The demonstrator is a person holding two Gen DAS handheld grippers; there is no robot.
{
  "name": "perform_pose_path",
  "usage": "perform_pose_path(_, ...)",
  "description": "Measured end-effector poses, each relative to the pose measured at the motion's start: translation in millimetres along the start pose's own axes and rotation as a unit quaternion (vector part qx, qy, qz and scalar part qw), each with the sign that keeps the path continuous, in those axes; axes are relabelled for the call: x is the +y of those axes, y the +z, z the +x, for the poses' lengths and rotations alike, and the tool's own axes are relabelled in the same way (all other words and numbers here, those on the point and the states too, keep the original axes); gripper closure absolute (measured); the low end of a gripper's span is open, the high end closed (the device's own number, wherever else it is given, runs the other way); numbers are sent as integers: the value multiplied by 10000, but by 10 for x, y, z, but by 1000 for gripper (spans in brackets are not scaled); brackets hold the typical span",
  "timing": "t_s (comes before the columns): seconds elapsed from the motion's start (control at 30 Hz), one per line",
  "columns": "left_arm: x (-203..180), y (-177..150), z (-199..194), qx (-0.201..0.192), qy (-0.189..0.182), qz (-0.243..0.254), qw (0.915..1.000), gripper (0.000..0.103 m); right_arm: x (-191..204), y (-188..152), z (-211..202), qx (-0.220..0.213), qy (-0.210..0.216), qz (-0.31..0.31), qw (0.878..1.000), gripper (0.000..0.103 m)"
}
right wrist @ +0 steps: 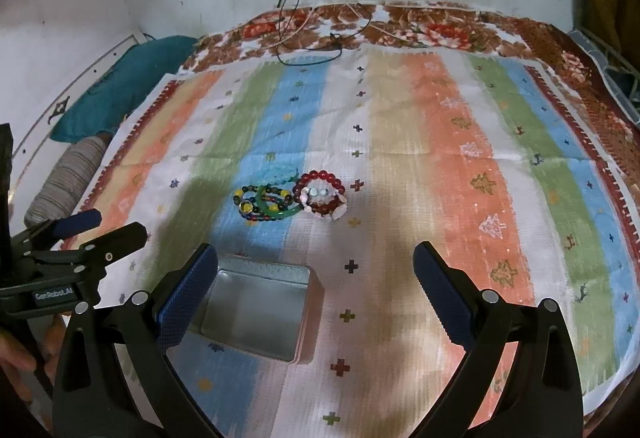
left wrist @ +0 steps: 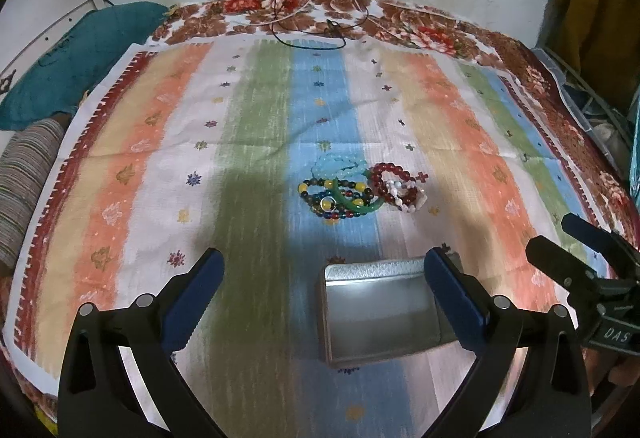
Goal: Organize jewelry
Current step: 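Move both grippers forward toward the bracelet pile beyond the tin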
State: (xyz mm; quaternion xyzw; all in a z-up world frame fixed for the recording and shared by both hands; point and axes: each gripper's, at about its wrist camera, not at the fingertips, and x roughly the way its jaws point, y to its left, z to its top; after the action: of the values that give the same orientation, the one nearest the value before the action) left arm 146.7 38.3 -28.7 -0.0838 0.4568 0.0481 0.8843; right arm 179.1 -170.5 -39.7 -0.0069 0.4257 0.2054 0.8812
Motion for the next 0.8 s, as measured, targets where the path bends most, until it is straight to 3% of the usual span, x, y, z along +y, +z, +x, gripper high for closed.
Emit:
perform_pose_path(0.33,77,154,298,251,-26,-255,9994,6,-68,117,300,263,-51,123,9996,4)
perform_pose_path(0.8,86,313,690,453,160,-194,9987,6,-137,211,619,520,-102,221,9983,4)
